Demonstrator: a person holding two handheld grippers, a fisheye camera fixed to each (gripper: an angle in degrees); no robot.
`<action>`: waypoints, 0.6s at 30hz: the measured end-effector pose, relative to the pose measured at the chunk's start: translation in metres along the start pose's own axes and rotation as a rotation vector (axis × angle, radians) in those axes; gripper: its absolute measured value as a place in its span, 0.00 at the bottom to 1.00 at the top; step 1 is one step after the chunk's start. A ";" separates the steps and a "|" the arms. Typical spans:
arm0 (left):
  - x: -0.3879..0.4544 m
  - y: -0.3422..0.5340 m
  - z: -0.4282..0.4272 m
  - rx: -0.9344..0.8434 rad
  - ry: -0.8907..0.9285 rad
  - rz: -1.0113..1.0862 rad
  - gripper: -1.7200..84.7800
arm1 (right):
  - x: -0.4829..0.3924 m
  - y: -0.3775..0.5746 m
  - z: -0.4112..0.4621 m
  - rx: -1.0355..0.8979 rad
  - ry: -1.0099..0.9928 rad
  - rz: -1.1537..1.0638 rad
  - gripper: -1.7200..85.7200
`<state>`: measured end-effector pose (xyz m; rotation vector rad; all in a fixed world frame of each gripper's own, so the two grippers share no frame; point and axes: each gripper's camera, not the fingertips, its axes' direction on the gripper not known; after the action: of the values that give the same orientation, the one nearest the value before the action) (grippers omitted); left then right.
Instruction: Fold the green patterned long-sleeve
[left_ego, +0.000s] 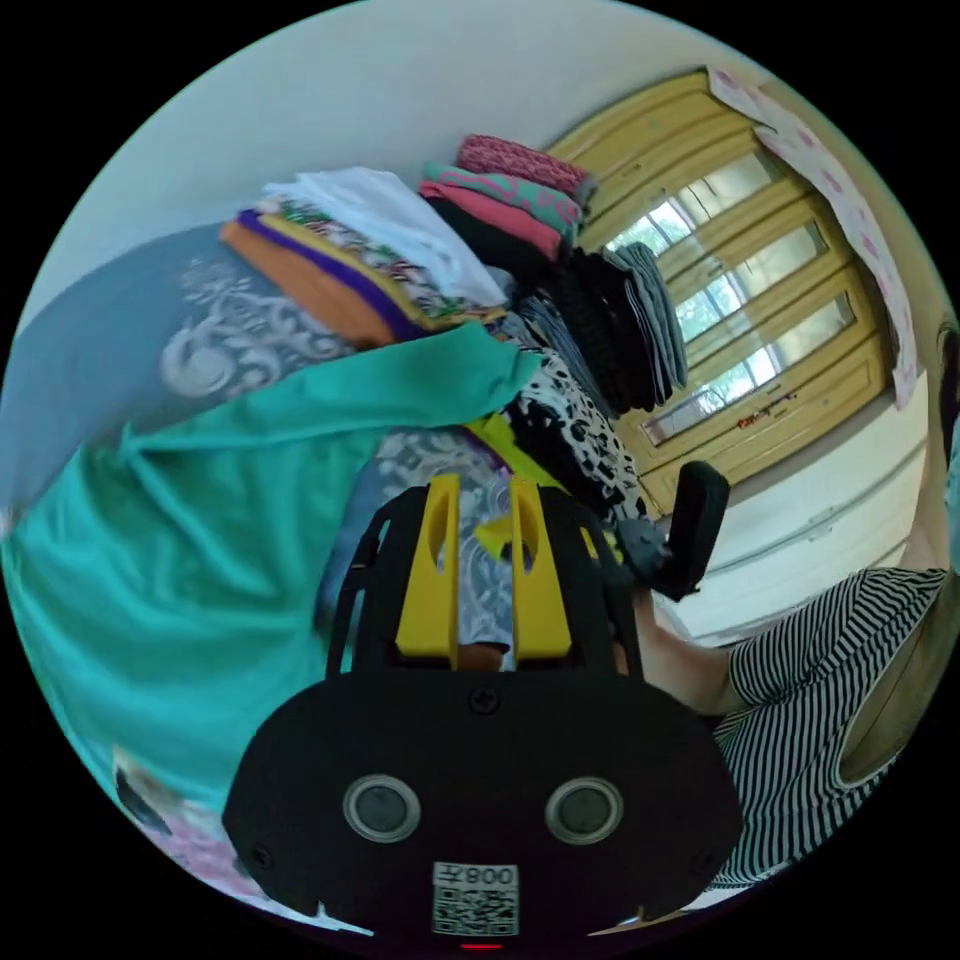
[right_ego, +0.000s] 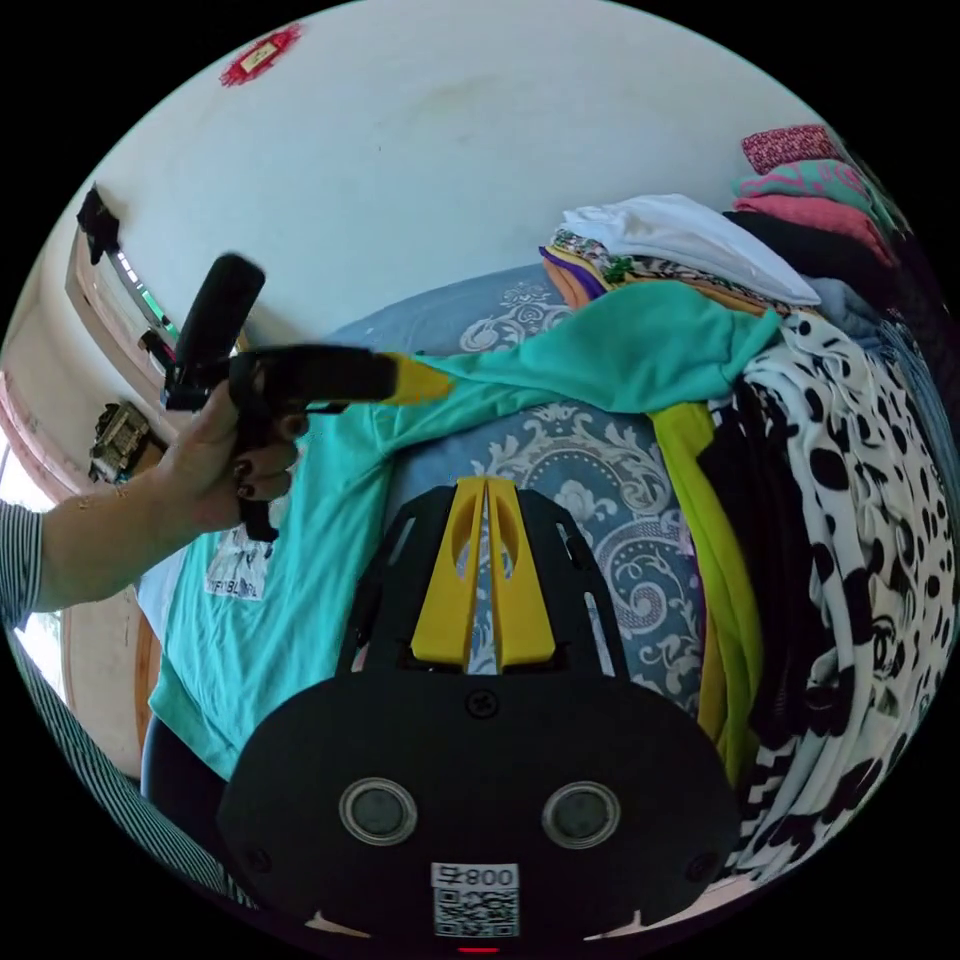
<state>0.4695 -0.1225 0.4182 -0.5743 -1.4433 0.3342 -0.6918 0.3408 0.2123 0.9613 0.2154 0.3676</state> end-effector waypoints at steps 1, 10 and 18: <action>0.020 -0.021 0.010 -0.009 0.001 0.045 0.11 | 0.007 0.003 -0.002 0.006 -0.004 0.005 0.02; 0.123 -0.108 0.060 -0.106 -0.207 0.259 0.10 | 0.115 0.008 -0.021 0.050 -0.232 0.142 0.02; 0.179 -0.099 0.006 -0.107 -0.271 0.258 0.04 | 0.177 -0.004 -0.037 0.133 -0.332 0.199 0.03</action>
<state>0.4722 -0.1054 0.6220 -0.8300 -1.6571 0.5579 -0.5414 0.4376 0.1857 1.1633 -0.1606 0.3725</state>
